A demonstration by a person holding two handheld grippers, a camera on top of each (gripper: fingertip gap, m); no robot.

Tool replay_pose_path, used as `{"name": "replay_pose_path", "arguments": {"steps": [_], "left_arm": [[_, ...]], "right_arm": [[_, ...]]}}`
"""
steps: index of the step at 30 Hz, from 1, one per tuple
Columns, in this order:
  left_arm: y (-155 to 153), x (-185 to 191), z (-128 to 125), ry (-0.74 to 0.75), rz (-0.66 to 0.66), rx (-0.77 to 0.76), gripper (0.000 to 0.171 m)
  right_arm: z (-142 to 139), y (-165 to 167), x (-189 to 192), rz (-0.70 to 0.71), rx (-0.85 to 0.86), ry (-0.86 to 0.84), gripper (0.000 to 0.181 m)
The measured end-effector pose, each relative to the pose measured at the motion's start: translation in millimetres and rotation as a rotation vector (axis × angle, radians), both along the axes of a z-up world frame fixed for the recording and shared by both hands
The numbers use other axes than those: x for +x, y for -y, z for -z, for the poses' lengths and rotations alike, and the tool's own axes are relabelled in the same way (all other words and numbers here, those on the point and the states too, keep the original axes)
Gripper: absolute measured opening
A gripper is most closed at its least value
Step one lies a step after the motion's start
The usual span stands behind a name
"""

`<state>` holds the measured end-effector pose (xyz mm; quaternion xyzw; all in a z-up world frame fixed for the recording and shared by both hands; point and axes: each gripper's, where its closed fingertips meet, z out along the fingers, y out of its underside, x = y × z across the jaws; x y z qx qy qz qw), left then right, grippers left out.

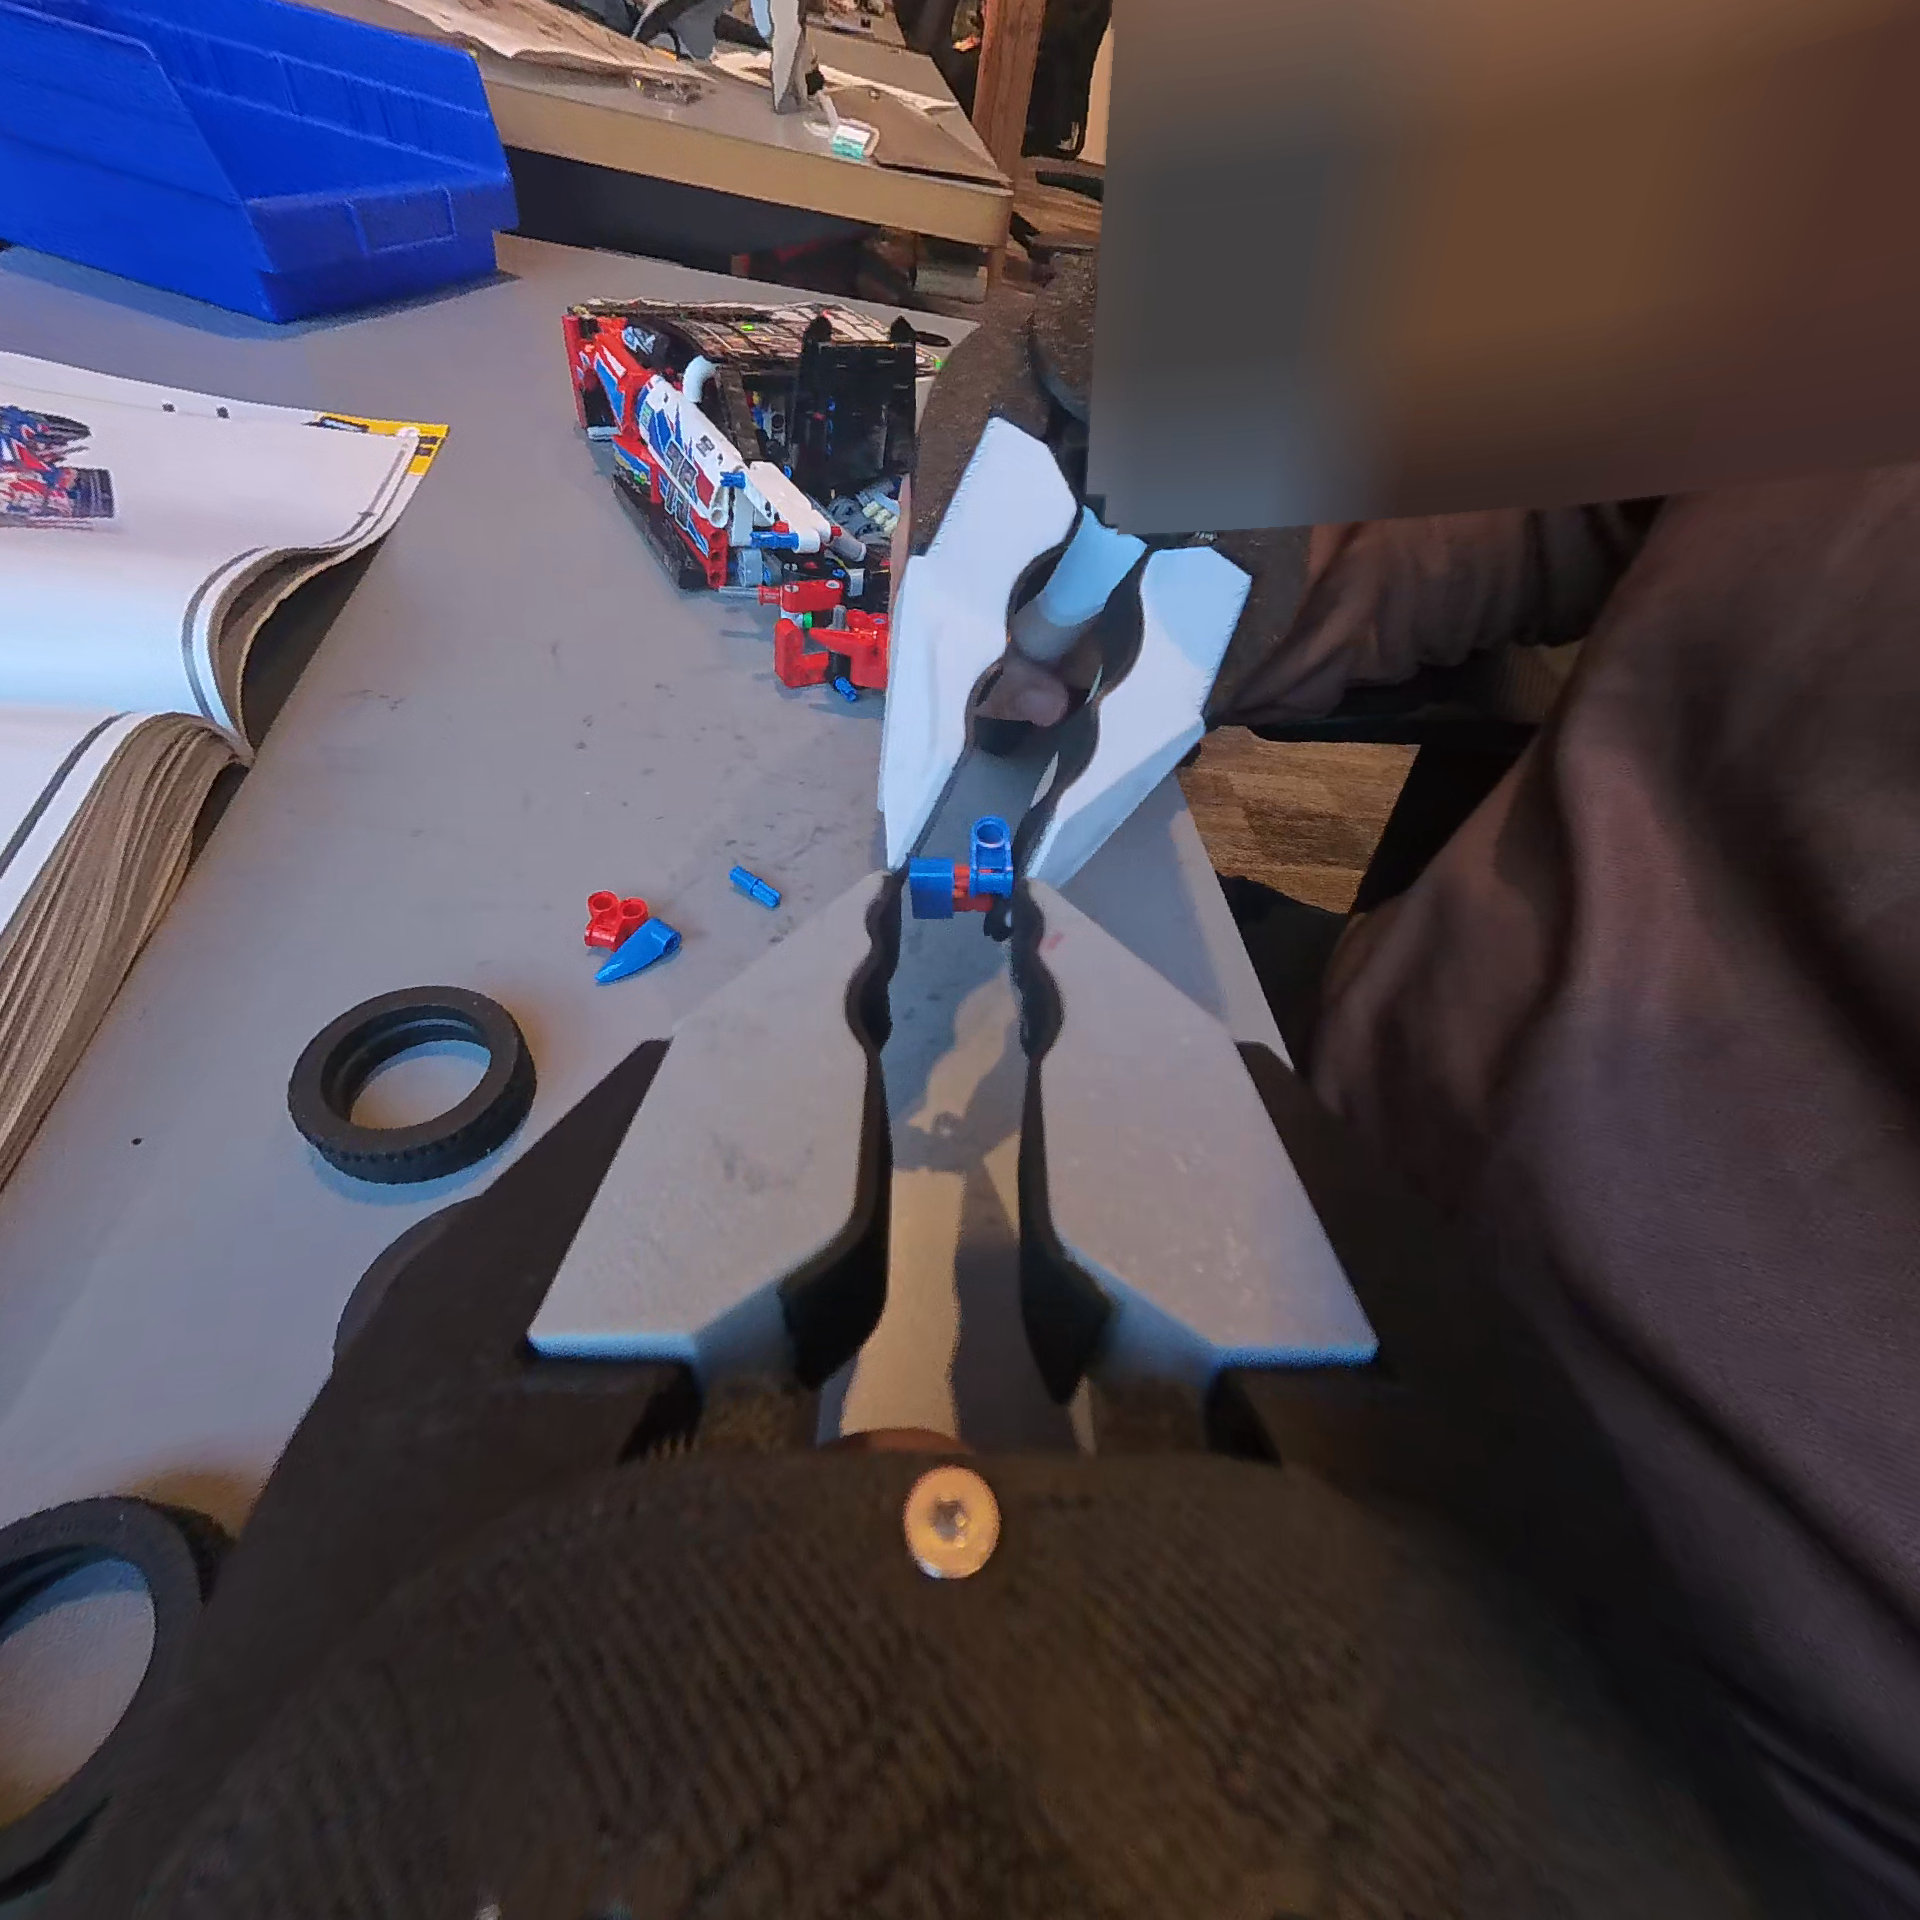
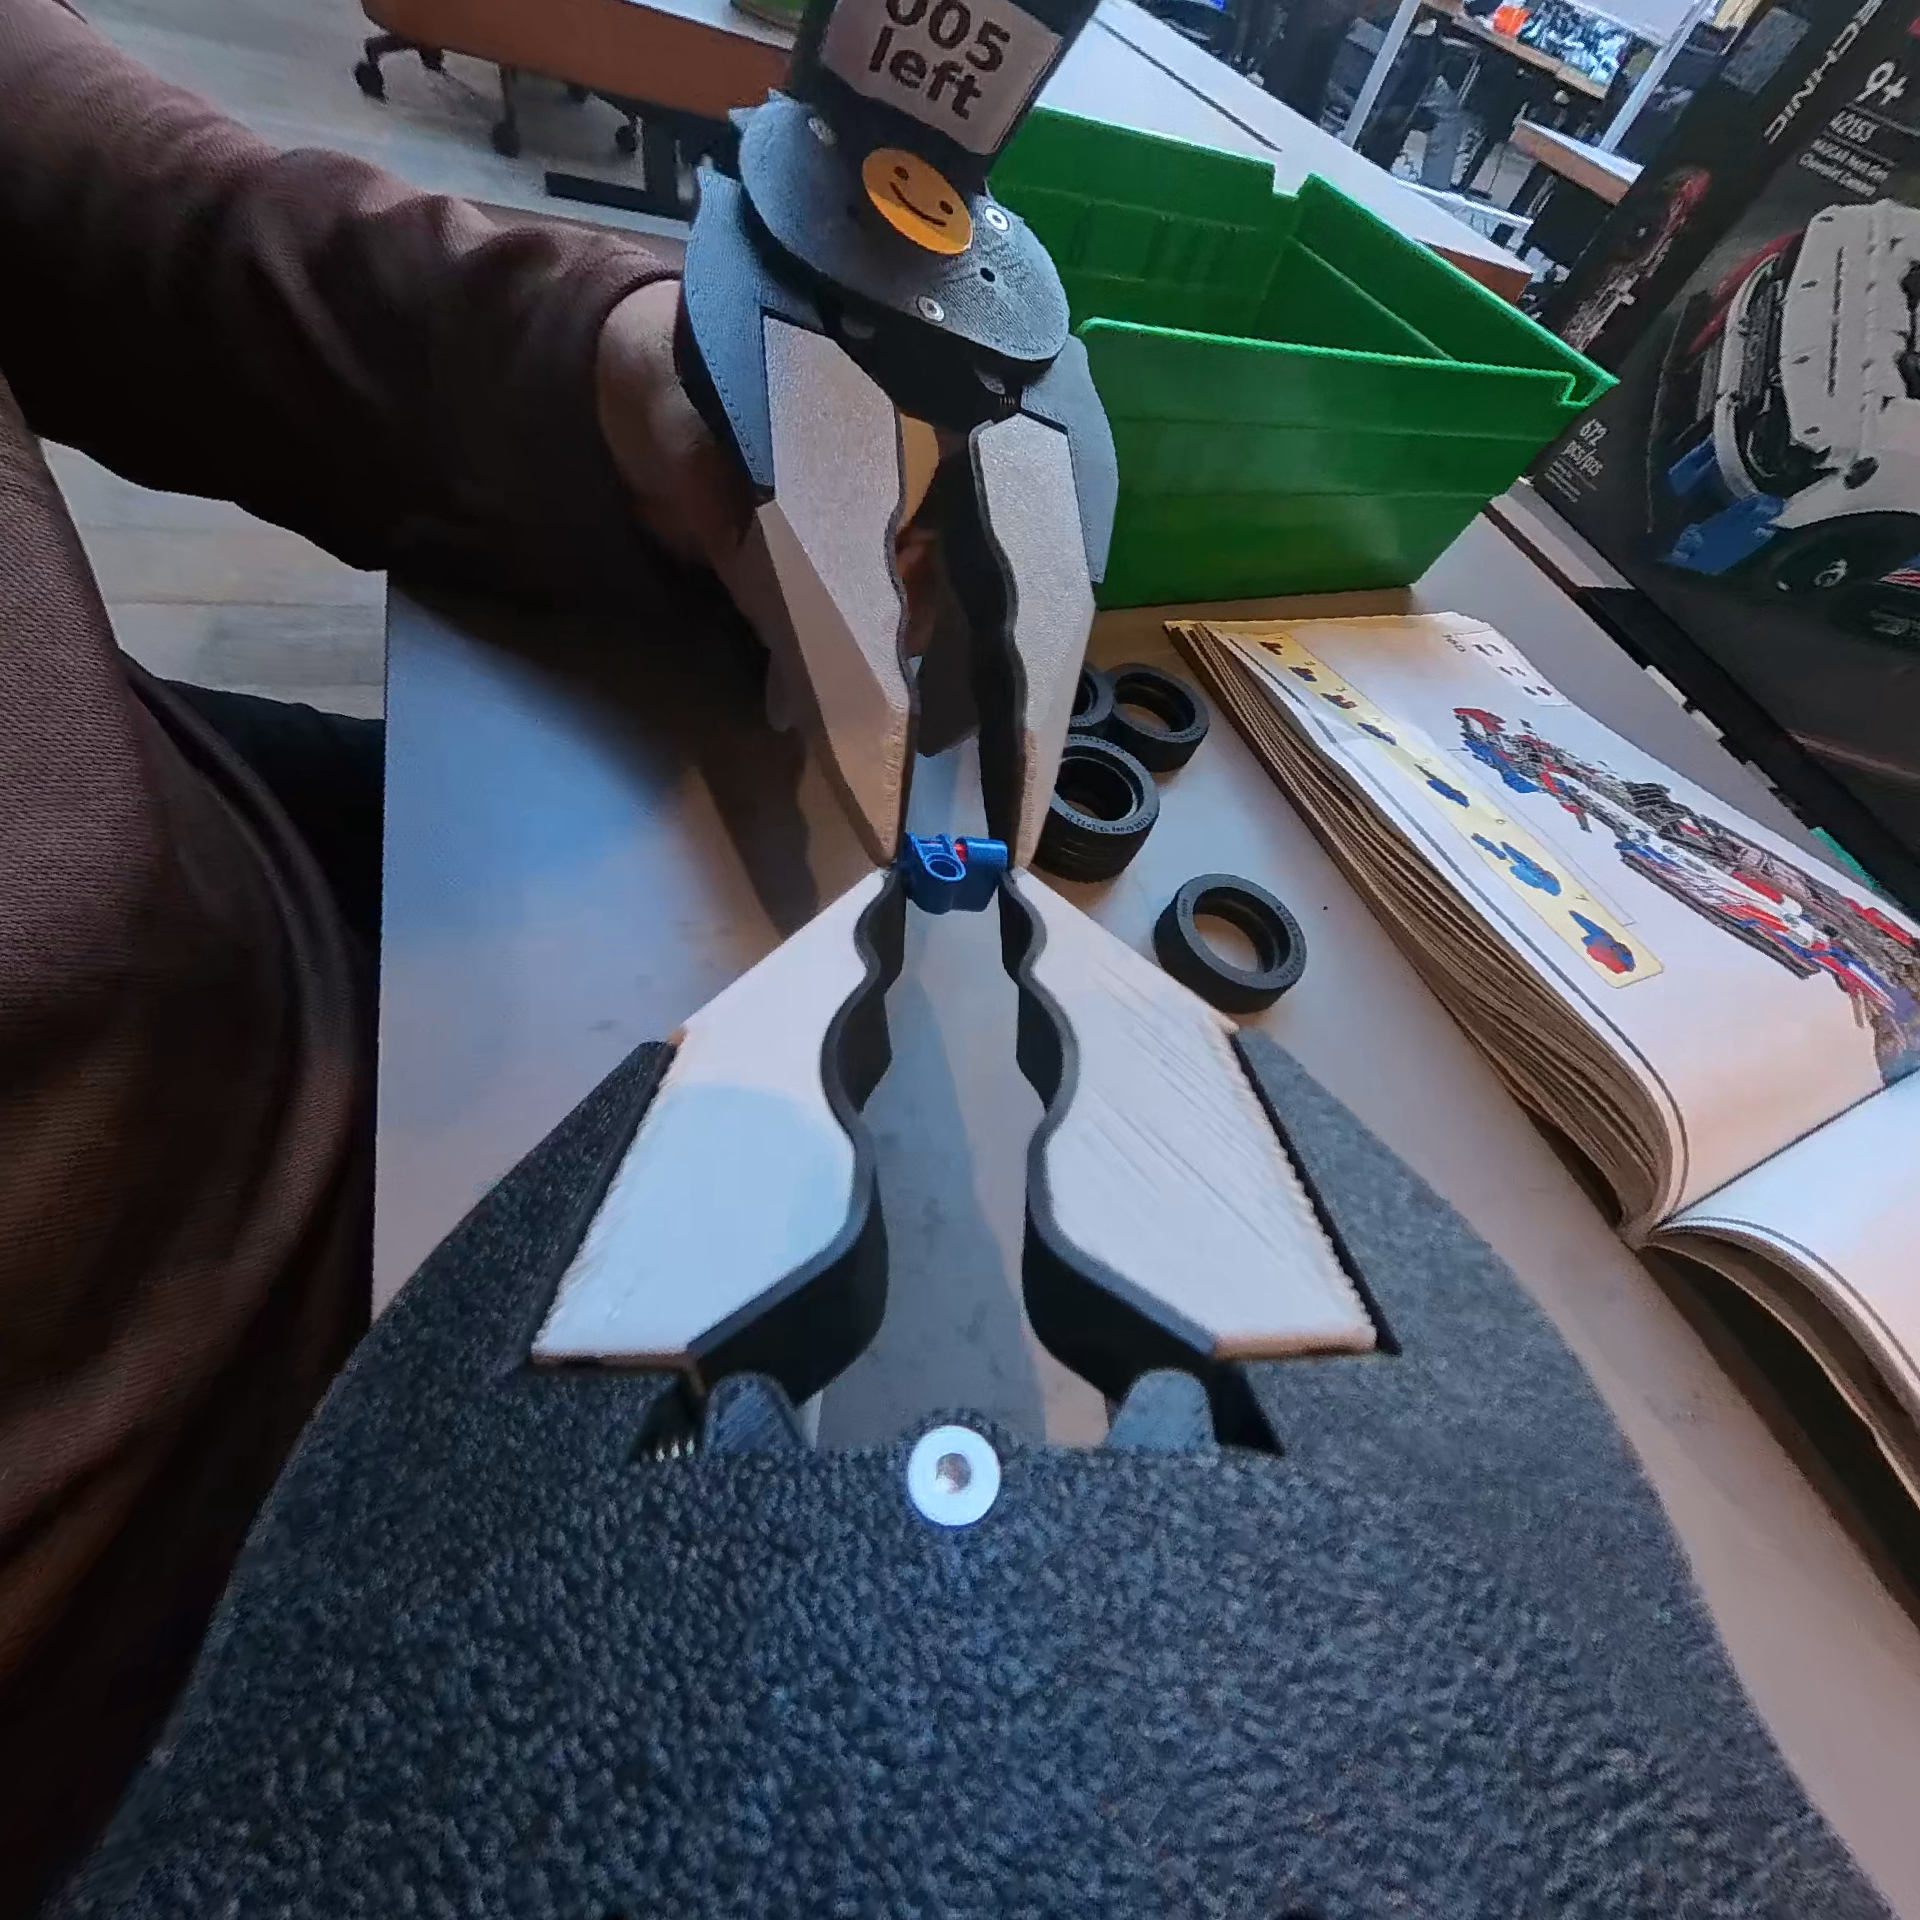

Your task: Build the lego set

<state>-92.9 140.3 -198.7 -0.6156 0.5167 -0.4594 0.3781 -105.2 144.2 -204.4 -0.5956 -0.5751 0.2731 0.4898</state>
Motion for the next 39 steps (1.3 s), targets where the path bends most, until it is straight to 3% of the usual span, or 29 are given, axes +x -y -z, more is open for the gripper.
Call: {"name": "replay_pose_path", "arguments": {"steps": [7,13,30,39], "left_arm": [[2.2,-0.9,3.7,-0.03,0.011,0.053,0.016],[4.8,-1.5,0.7,-0.008,0.032,0.045,0.016],[18.4,-4.2,0.2,-0.004,0.101,0.113,0.016],[18.5,-4.8,7.5,-0.059,0.089,0.149,0.015]], "right_arm": [[3.3,1.3,-0.2,-0.008,-0.006,0.01,0.018],[0.2,6.0,-0.3,-0.074,-0.183,-0.06,0.019],[-4.5,22.0,-1.9,-0.174,-0.362,-0.104,0.021],[2.3,20.8,-2.8,-0.14,-0.306,-0.055,0.018]]}}
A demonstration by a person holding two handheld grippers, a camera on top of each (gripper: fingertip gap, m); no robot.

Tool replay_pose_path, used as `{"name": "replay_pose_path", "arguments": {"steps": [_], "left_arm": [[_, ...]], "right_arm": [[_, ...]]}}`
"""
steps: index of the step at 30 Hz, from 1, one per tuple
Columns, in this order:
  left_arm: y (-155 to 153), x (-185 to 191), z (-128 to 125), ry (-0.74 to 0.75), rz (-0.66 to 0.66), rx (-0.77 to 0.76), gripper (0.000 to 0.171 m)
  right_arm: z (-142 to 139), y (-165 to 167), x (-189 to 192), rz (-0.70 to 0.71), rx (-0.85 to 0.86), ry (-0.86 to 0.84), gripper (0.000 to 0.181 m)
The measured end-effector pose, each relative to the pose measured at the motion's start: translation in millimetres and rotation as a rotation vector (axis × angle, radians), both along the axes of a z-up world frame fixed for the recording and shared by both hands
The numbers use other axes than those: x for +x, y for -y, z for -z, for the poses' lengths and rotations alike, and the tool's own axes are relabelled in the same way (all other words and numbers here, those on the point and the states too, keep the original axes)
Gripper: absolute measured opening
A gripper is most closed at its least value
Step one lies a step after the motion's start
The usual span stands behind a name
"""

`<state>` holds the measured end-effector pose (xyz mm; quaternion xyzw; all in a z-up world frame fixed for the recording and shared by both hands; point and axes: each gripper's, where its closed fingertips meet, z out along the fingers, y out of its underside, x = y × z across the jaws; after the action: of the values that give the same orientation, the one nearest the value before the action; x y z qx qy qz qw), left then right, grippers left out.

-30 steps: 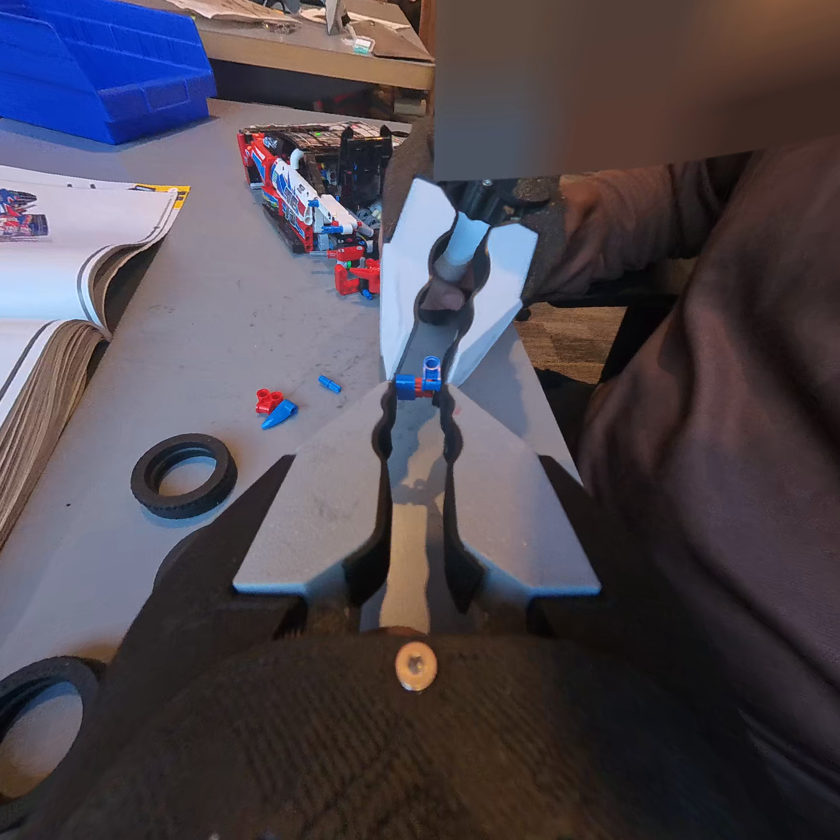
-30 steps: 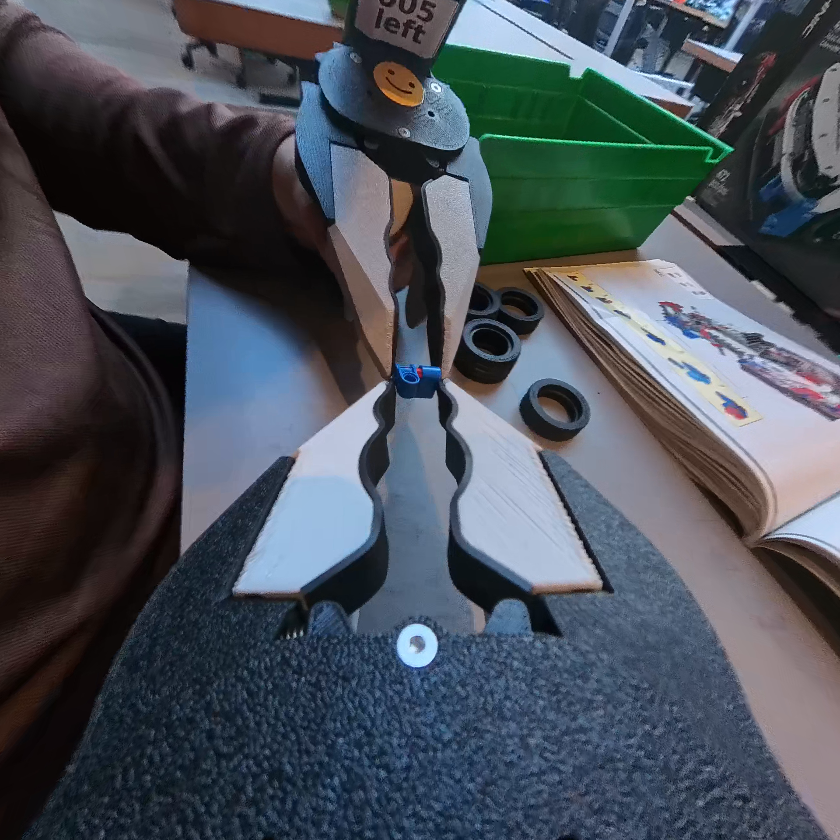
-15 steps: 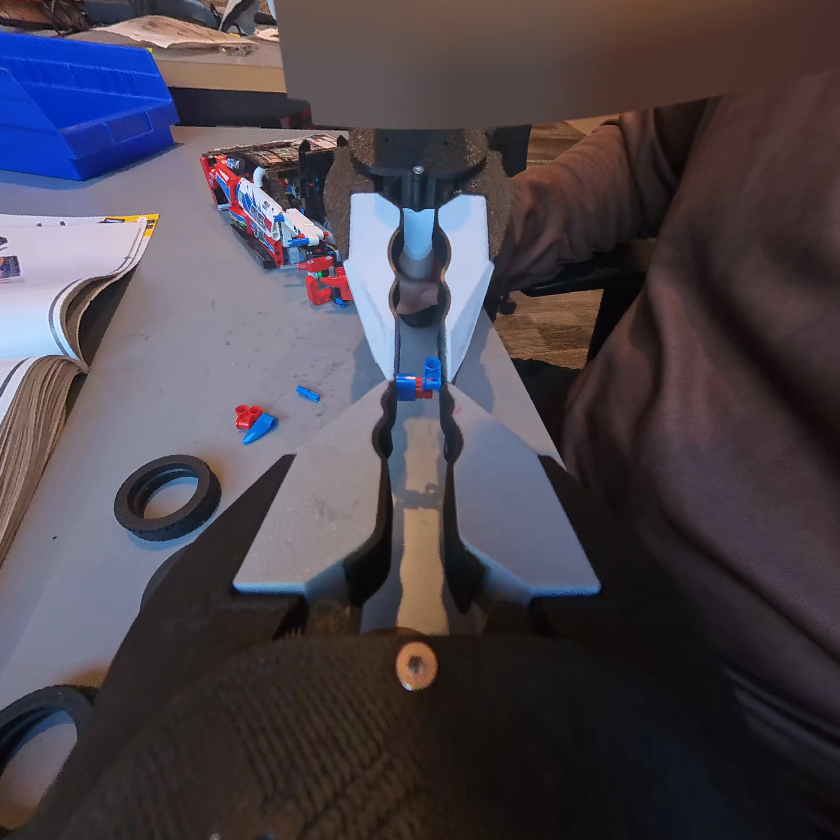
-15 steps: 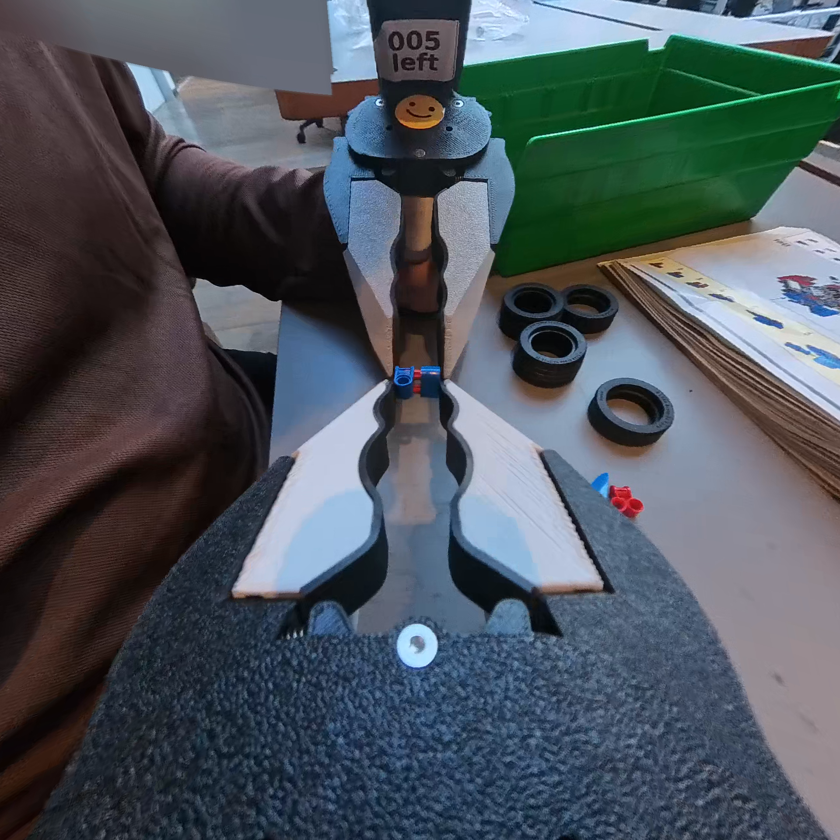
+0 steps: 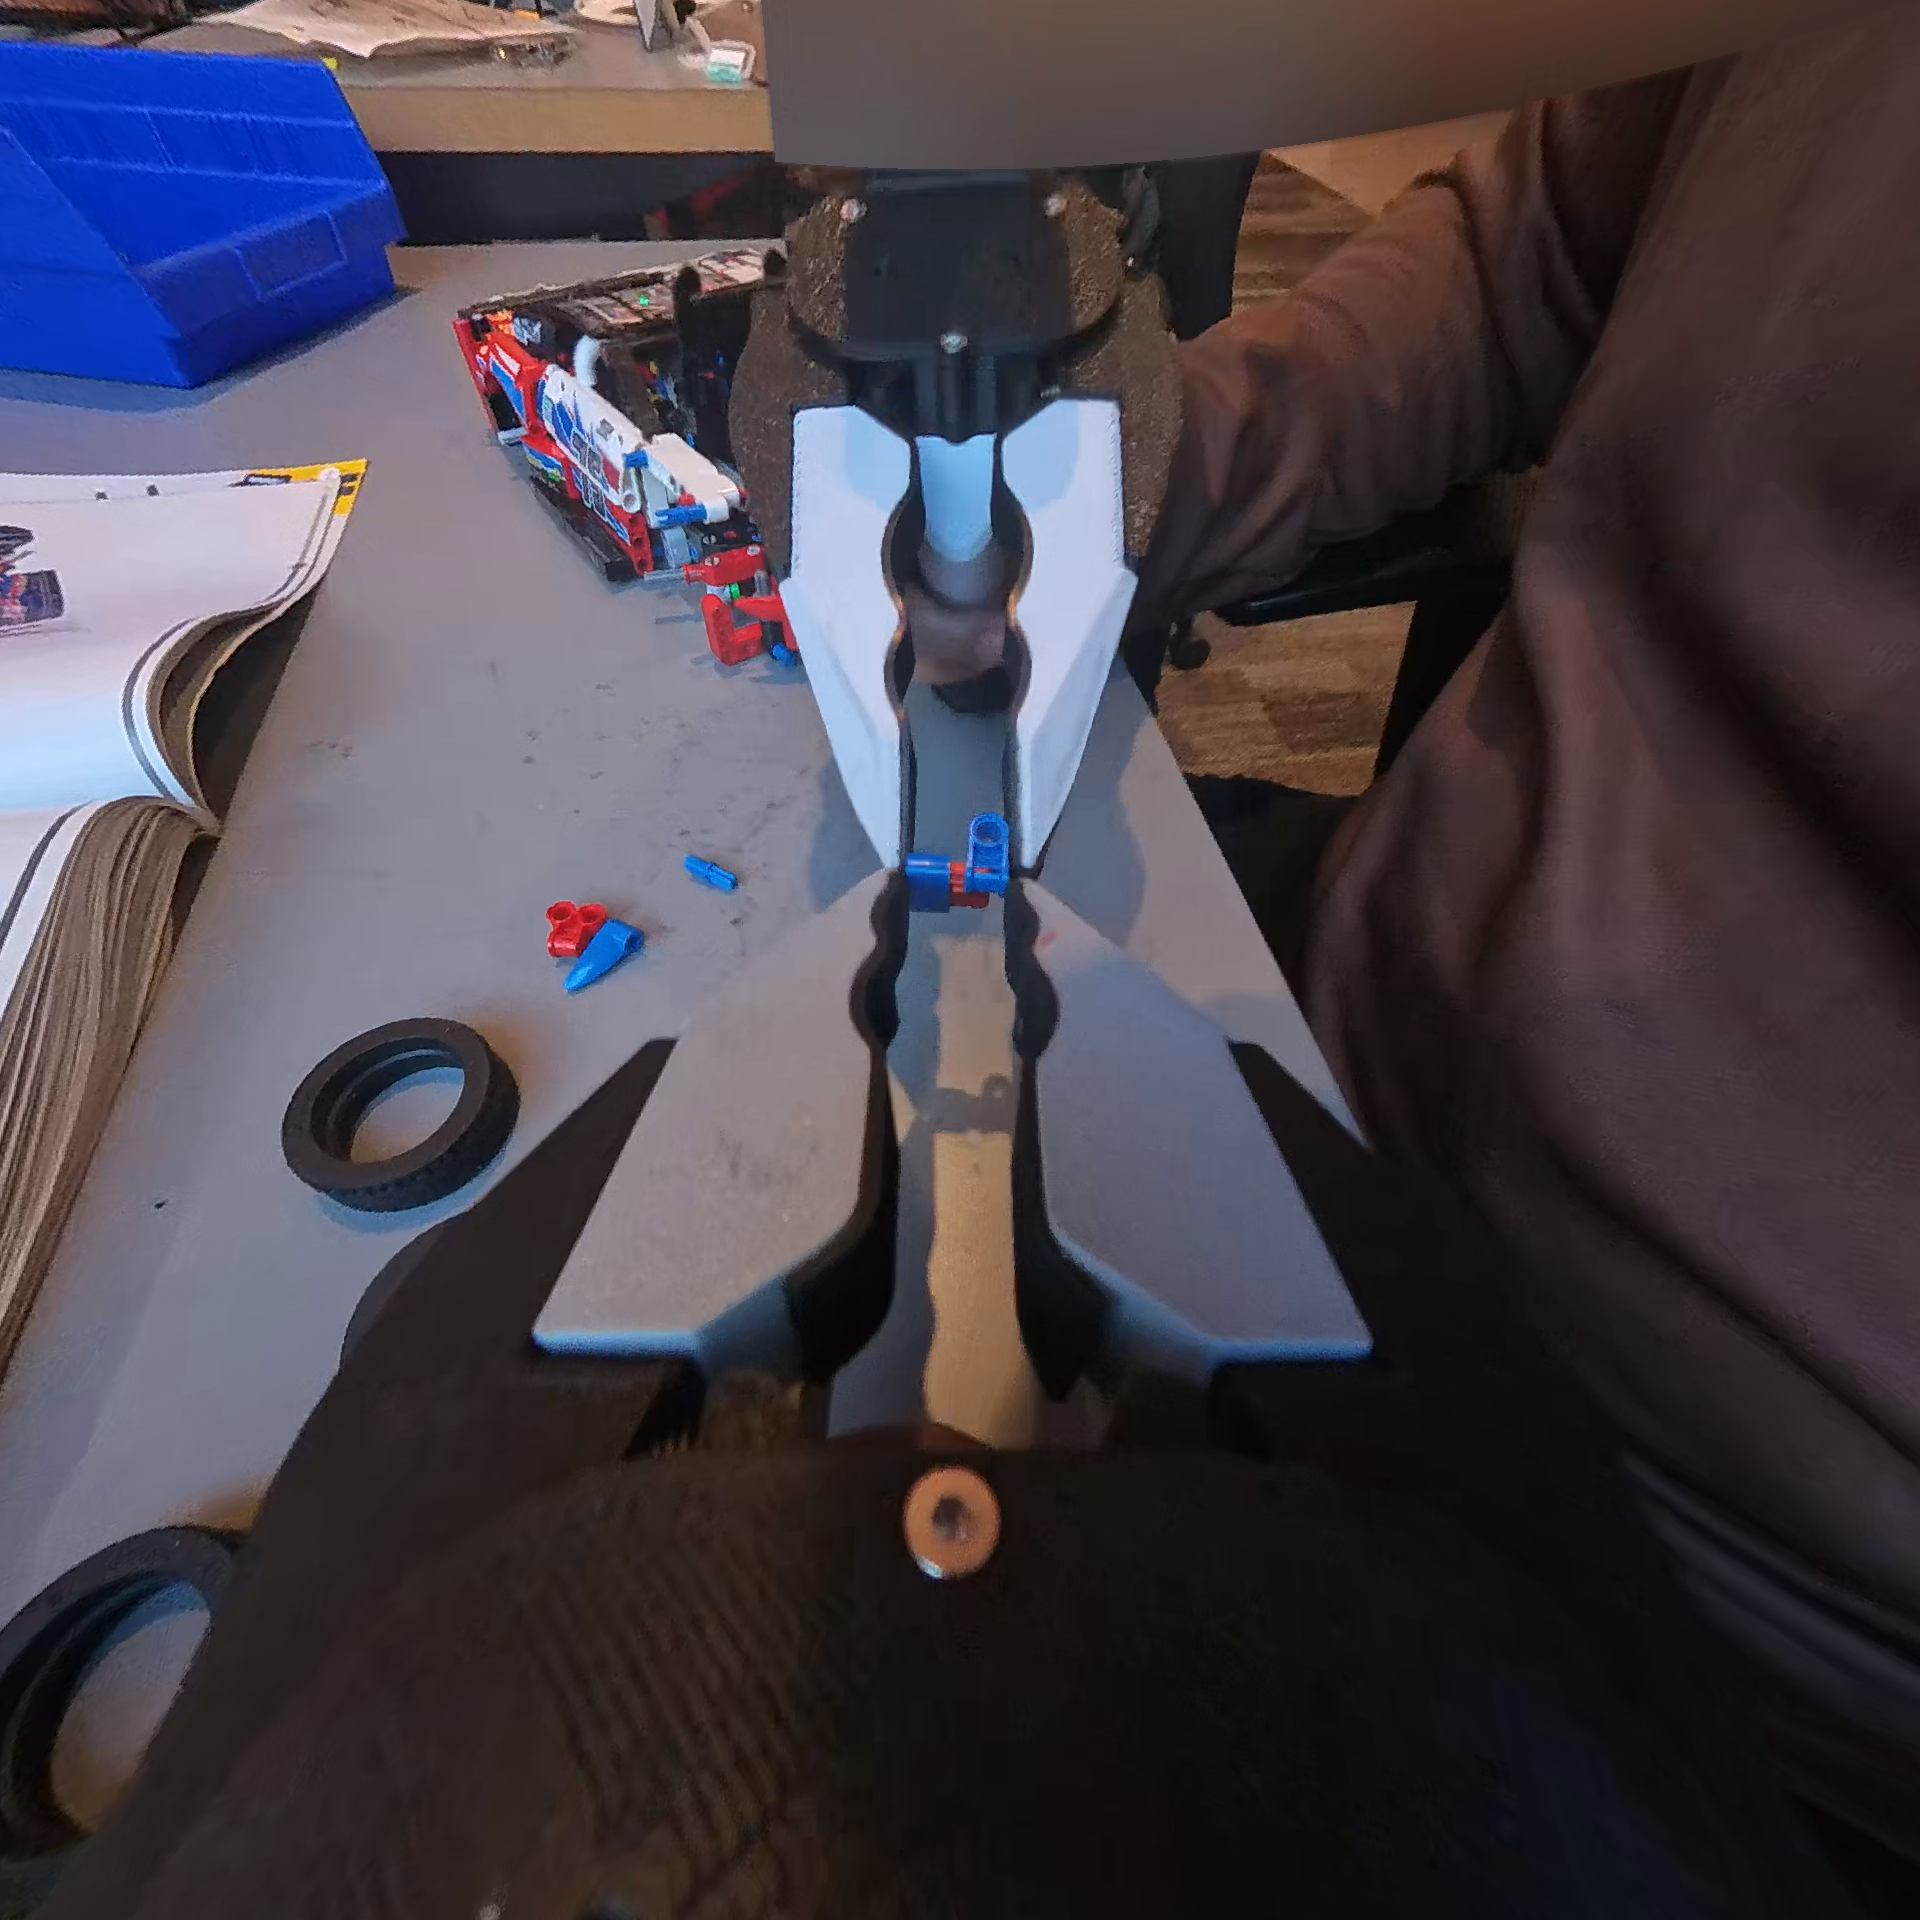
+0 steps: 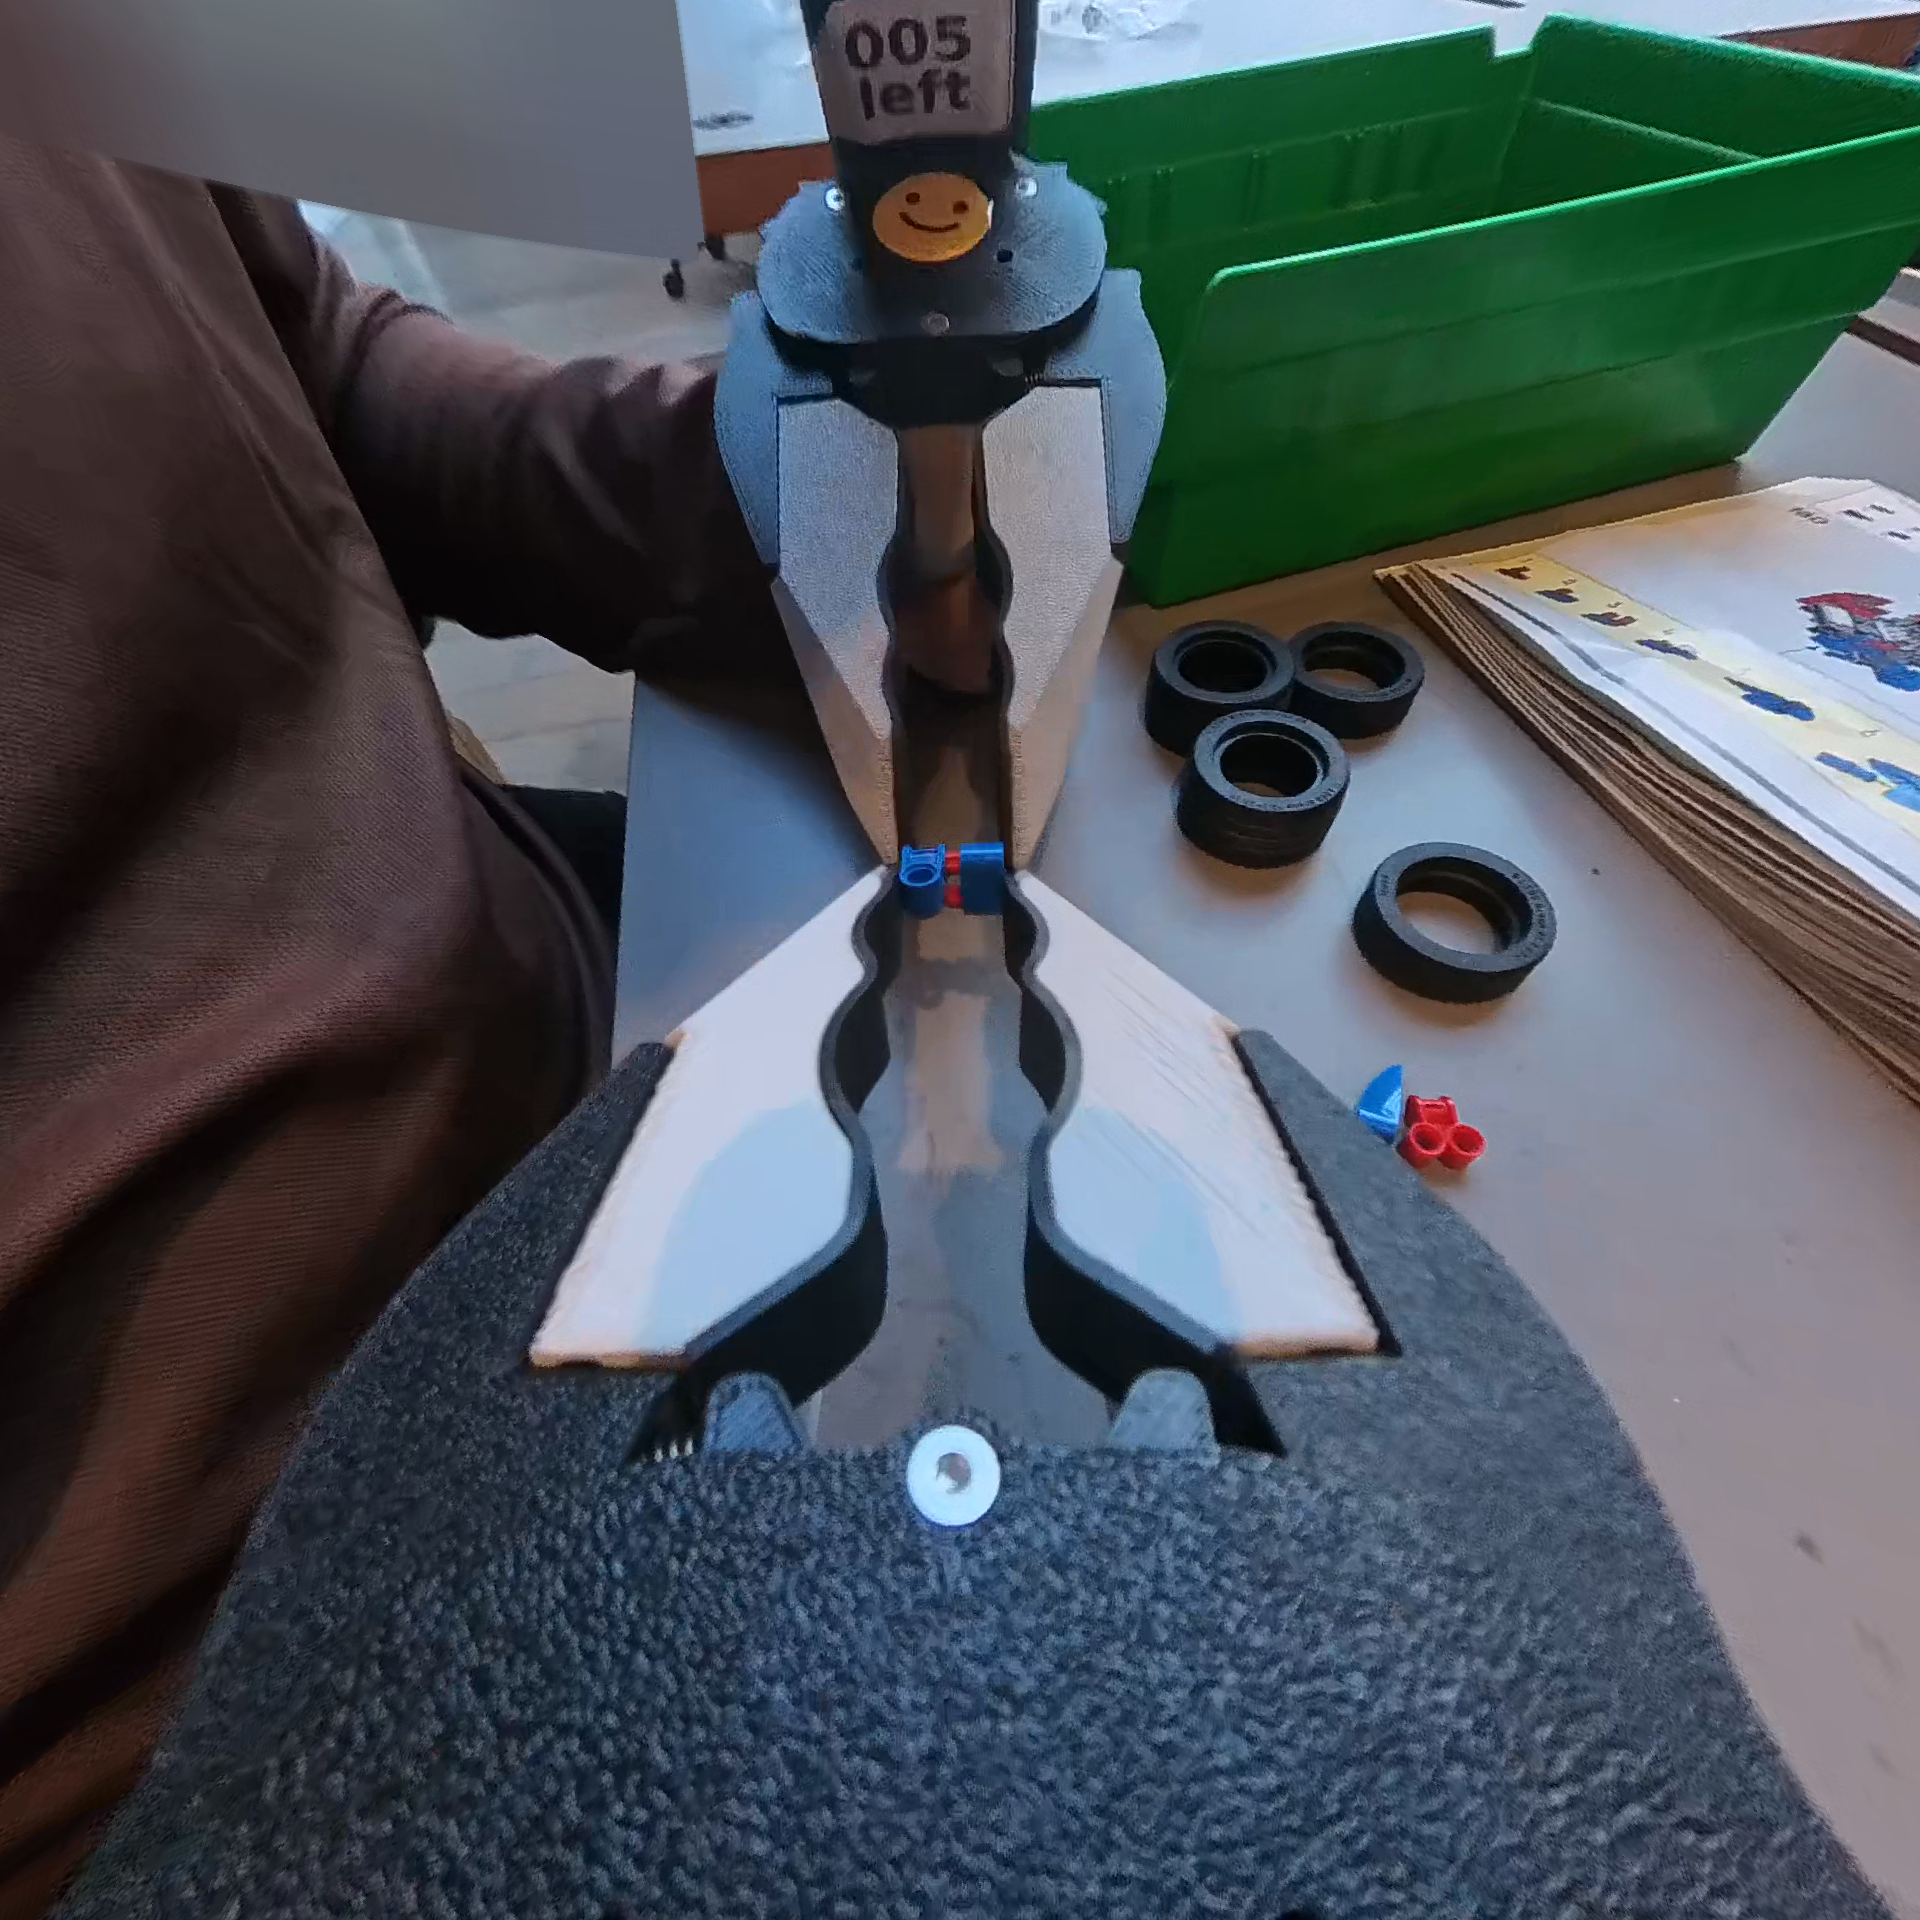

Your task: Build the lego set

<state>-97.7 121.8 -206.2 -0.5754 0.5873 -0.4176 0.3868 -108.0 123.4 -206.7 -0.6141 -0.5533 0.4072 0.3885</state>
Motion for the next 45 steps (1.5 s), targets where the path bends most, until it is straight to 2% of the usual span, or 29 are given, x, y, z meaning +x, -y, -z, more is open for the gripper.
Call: {"name": "replay_pose_path", "arguments": {"steps": [8,18,22,26,28,30,34,40,45], "left_arm": [[2.7,-4.5,12.9,-0.097,-0.004,0.031,0.014],[6.7,-7.9,10.0,-0.091,0.019,0.013,0.012],[-3.8,-6.7,9.7,-0.081,-0.058,0.033,0.011],[-5.9,-1.9,27.4,-0.191,-0.086,0.152,0.011],[-9.9,-0.6,24.6,-0.164,-0.106,0.131,0.011],[-10.2,0.1,25.7,-0.167,-0.093,0.083,0.011],[-13.5,0.7,26.9,-0.171,-0.114,0.091,0.012],[-9.0,1.3,29.4,-0.181,-0.058,-0.005,0.012],[-4.7,0.6,28.6,-0.178,-0.05,0.073,0.012]], "right_arm": [[13.3,2.2,-3.4,0.008,0.096,0.093,0.016],[11.8,6.1,-4.3,-0.004,0.172,0.116,0.014],[11.1,-4.1,-3.7,0.057,0.19,0.107,0.015],[27.2,-5.4,0.3,0.026,0.204,0.209,0.015],[24.7,-9.5,1.0,0.055,0.26,0.184,0.015],[24.2,-10.4,1.5,0.063,0.247,0.18,0.015],[24.8,-14.2,1.6,0.077,0.266,0.186,0.016],[24.1,-11.7,0.9,0.058,0.322,0.179,0.019],[24.7,-4.4,-1.2,0.005,0.274,0.169,0.016]]}}
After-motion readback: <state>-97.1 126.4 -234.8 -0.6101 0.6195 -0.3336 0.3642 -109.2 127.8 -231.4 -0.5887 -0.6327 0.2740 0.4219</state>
